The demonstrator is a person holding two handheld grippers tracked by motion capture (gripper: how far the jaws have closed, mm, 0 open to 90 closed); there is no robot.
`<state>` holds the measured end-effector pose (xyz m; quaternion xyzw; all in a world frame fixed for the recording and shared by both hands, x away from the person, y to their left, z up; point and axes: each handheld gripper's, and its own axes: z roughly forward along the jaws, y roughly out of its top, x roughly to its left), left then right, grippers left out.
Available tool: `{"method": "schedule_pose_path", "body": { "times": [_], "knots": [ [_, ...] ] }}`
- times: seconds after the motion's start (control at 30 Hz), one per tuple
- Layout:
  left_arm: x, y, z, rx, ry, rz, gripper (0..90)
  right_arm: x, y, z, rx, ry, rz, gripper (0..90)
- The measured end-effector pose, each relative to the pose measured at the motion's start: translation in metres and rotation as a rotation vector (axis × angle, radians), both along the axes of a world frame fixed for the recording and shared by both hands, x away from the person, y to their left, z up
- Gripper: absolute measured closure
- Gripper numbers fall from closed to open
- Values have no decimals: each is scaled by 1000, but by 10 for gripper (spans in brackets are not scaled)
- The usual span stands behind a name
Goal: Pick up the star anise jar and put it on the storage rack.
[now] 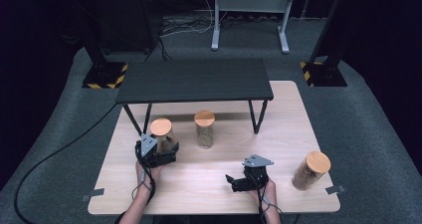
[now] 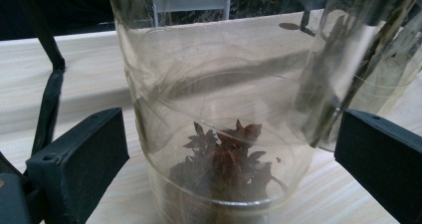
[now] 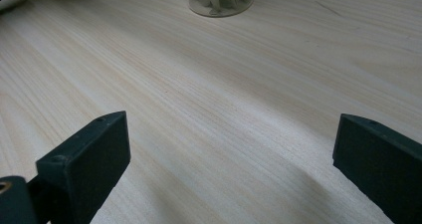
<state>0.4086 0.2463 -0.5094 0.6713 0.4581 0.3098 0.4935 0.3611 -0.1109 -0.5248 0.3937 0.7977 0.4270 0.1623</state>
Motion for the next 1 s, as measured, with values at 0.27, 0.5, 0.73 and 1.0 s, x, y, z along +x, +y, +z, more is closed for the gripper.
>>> {"method": "schedule_pose_path", "body": {
  "times": [0.27, 0.5, 0.73, 1.0],
  "knots": [
    [5, -3, -4, 7, 5, 3, 3, 0, 1, 0, -7, 6, -3, 8],
    [4, -1, -8, -10, -12, 15, 236, 0, 1, 0, -8, -1, -1, 20],
    [4, 0, -7, 1, -16, 5, 245, 0, 0, 0, -4, 0, 4, 20],
    [5, 3, -6, 0, -19, -20, 247, -1, 0, 0, 6, -7, 7, 20]
  ]
}}
